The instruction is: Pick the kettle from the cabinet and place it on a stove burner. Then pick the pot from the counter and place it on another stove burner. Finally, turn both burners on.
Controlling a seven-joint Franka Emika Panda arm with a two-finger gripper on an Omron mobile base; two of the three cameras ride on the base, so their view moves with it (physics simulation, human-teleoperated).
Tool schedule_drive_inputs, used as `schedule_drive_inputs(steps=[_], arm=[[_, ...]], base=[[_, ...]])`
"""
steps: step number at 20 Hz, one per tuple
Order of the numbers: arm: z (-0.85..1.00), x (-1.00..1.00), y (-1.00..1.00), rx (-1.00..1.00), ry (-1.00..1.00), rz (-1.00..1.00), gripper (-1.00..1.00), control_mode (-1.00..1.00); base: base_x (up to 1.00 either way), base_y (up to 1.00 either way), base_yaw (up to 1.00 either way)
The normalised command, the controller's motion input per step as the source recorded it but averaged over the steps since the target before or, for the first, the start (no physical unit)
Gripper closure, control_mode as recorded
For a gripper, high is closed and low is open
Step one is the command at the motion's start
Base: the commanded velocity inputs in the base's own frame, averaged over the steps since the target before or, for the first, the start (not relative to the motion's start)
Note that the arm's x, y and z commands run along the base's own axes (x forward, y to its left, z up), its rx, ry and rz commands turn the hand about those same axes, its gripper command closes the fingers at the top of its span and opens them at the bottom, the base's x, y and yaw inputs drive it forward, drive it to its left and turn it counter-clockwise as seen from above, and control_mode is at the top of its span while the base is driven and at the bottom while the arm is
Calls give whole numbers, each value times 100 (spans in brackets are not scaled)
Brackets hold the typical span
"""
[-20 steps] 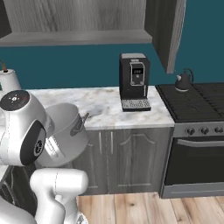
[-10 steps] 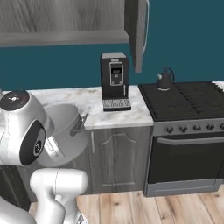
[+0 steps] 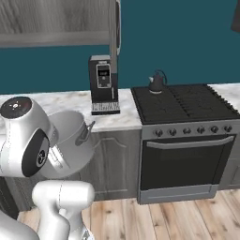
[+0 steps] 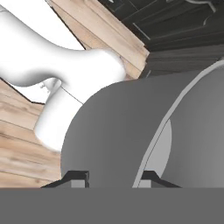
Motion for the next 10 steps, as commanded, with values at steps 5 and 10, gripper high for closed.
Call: schedule_drive_inputs(steps=[5,10], arm=[[0,0,0,0,0,0,100,100],[0,0,0,0,0,0,100,100]], base=[[-20,-63,0],[-11,-66,0]])
